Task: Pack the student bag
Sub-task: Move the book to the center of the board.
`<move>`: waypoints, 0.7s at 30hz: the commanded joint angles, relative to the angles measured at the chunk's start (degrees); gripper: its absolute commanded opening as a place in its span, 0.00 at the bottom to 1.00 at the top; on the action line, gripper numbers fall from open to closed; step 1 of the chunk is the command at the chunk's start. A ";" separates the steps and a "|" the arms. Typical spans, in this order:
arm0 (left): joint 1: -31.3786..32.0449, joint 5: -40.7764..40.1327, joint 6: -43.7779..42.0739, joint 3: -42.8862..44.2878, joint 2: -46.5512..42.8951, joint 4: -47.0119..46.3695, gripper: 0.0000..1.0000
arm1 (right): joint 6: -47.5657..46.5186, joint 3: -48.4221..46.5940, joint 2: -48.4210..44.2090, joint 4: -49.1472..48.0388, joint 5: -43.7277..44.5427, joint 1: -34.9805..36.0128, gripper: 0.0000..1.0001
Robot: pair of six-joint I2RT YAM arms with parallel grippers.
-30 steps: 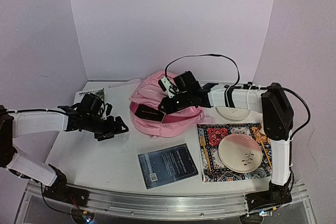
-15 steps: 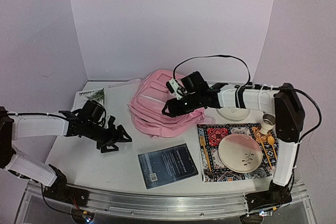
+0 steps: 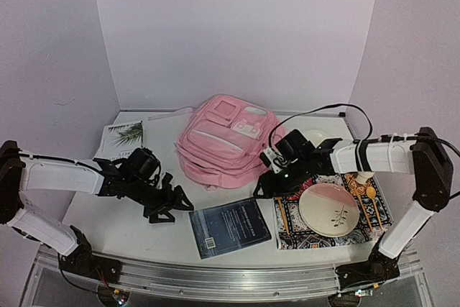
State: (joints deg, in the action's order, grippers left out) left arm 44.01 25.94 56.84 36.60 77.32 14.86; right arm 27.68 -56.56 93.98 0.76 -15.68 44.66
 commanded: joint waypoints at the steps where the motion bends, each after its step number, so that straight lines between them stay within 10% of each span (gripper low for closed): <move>1: 2.08 0.12 2.43 0.11 3.60 -4.22 0.79 | 4.10 4.54 -2.98 3.01 -2.54 0.25 0.57; 21: 2.85 1.40 10.96 0.02 15.33 -17.35 0.54 | 6.77 -0.47 11.15 -8.92 -7.84 2.91 0.37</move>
State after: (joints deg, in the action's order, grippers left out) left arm 46.92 27.50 65.95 36.62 90.65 1.86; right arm 33.31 -53.09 102.57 -5.44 -21.08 46.89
